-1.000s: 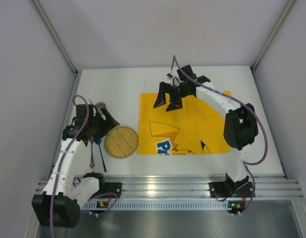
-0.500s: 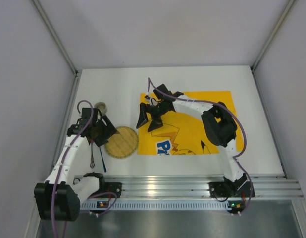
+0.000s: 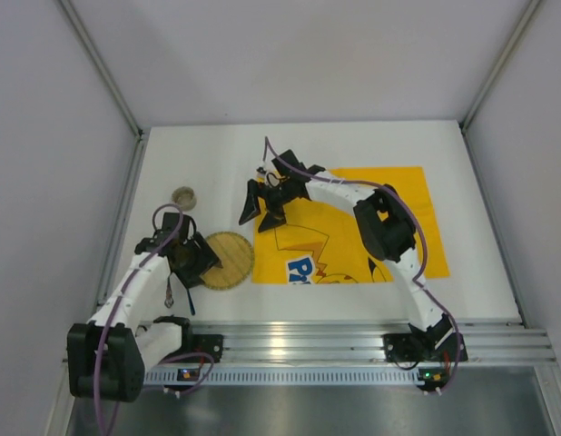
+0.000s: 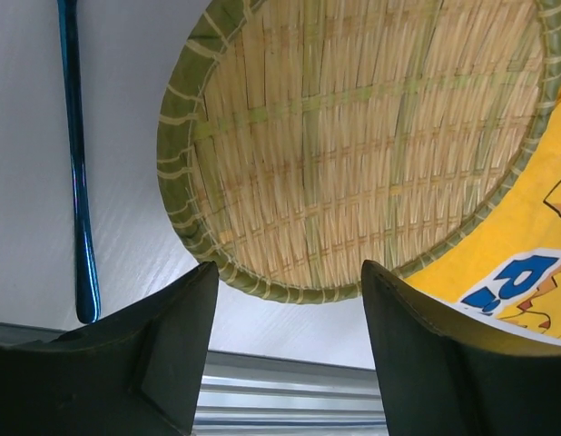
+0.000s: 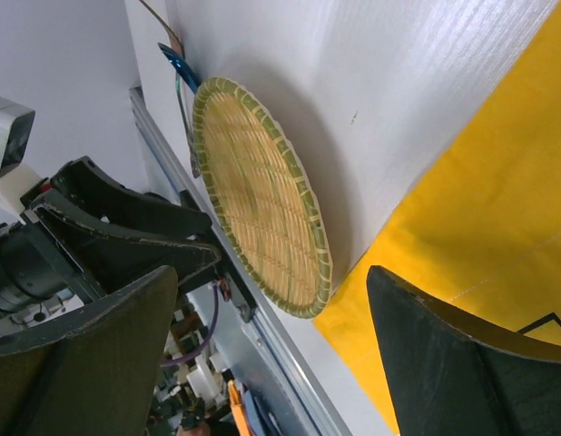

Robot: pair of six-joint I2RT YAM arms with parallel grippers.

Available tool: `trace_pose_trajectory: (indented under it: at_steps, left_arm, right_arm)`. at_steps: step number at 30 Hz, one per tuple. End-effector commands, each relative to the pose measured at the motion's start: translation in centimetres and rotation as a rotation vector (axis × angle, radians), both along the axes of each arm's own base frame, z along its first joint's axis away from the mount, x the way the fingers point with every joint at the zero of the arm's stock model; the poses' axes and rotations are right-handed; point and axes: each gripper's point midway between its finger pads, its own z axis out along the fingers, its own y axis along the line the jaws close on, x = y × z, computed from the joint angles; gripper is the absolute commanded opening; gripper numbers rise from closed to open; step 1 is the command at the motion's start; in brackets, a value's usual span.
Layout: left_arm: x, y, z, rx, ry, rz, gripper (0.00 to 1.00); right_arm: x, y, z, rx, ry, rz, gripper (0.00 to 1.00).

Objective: Set the dinner table for one person

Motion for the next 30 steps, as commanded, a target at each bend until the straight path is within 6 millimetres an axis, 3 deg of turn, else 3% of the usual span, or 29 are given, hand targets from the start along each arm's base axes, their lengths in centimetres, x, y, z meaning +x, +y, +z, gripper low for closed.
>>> trace_pose_trajectory:
  at_steps: [1,9,23,29,30]
  left_arm:
    - [0.4,-0.2,-0.8,0.012,0.016,0.055,0.69]
    - [-1.1,-0.4,-5.0,0.006,0.102,0.075,0.69]
    - [-0.3,-0.6,-5.6,0.012,0.109,0.031,0.69]
    - [0.4,-0.6,-5.3,0.016,0.088,0.017,0.69]
    - [0.5,-0.5,-5.2,0.019,0.081,0.017,0.69]
  right_arm:
    - [-0.7,1.9,0.3,0.03,-0.016,0.031,0.85]
    - [-1.6,3.0,-0.6,0.028,0.0,0.057,0.85]
    - [-2.9,4.2,1.4,0.076,-0.02,0.097,0.84]
    - [-5.3,5.6,0.0,0.037,-0.029,0.148,0.74]
    - [-5.8,5.8,-0.3,0.03,-0.025,0.157,0.68]
